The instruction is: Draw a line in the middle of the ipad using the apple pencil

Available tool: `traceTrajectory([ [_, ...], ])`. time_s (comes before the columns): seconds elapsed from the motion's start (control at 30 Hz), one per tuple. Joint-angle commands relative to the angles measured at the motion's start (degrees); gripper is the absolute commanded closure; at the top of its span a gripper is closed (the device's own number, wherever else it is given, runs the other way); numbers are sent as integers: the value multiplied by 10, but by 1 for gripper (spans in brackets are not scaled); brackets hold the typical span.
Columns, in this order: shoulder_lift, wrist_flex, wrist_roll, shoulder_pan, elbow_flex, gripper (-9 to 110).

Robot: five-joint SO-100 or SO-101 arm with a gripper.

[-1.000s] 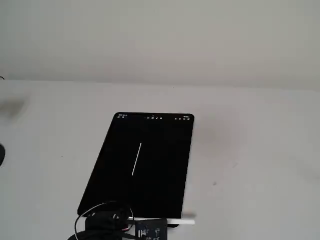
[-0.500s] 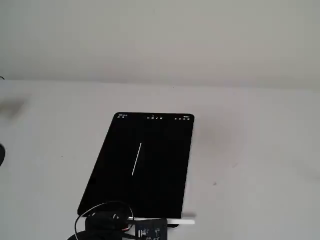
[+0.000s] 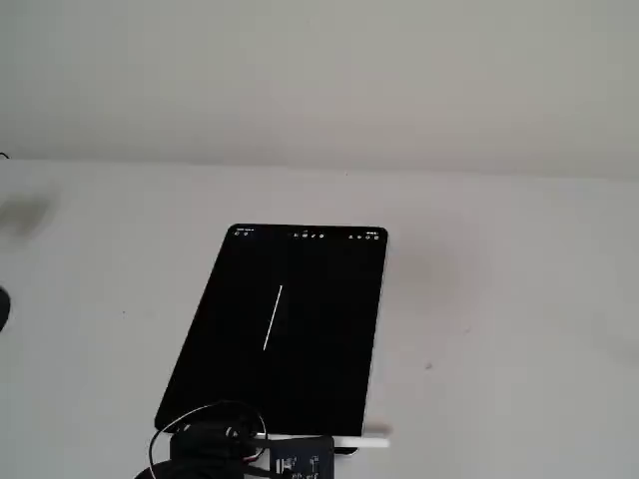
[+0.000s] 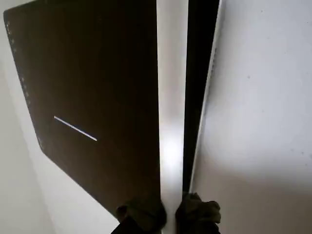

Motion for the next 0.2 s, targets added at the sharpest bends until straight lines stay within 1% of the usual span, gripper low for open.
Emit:
traceTrajectory([
  [0.0, 6, 0, 5, 3, -4, 101],
  [0.17, 6, 0, 5, 3, -4, 101],
])
